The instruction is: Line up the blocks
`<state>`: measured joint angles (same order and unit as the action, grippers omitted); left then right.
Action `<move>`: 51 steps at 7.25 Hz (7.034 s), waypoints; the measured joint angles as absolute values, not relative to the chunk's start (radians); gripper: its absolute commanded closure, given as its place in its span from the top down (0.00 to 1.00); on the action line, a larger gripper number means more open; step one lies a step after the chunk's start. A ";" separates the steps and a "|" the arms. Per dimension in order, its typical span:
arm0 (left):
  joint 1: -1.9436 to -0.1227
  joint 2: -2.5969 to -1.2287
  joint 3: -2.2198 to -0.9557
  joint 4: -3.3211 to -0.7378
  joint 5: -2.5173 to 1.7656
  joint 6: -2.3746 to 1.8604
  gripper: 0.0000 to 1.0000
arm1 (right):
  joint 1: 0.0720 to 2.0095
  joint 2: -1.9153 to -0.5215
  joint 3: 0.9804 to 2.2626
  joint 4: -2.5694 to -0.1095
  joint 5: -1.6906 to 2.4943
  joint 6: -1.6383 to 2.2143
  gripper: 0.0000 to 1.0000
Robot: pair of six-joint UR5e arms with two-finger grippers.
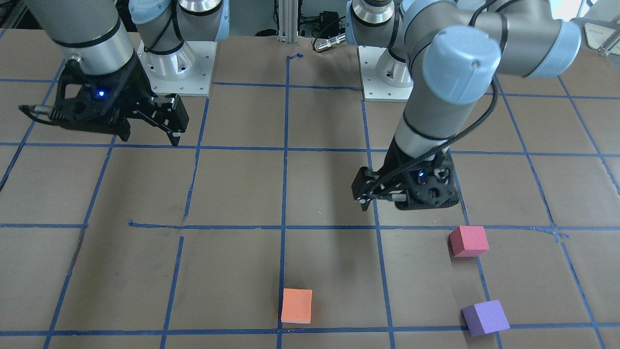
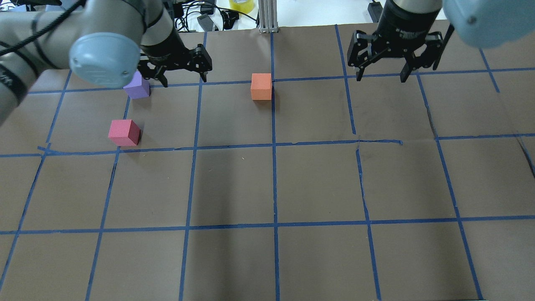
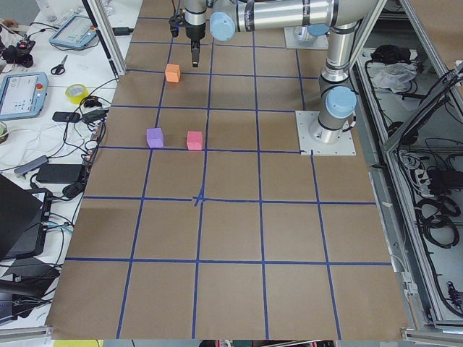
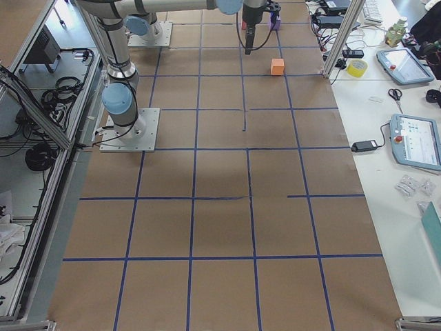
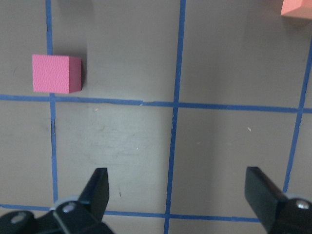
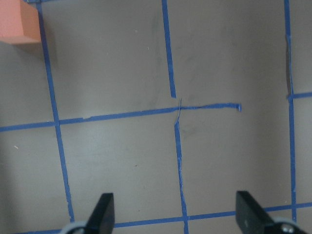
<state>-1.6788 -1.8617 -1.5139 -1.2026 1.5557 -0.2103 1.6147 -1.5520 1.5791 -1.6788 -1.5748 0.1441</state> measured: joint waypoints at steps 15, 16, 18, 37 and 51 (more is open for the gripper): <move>-1.839 -2.416 -1.169 -0.988 1.552 -0.461 0.51 | 1.603 -1.616 1.594 -1.565 -1.571 0.173 1.00; -1.838 -2.428 -1.175 -0.946 1.546 -0.461 0.28 | 1.602 -1.638 1.642 -1.660 -1.573 0.158 1.00; -1.838 -2.433 -1.186 -0.911 1.543 -0.456 0.03 | 1.600 -1.606 1.601 -1.646 -1.581 0.143 1.00; -1.259 -2.171 -1.478 -0.994 1.536 0.248 0.00 | 1.610 -1.604 1.578 -1.663 -1.560 -0.036 1.00; -1.258 -2.208 -1.530 -0.946 1.529 0.232 0.66 | 1.610 -1.599 1.584 -1.663 -1.519 -0.025 1.00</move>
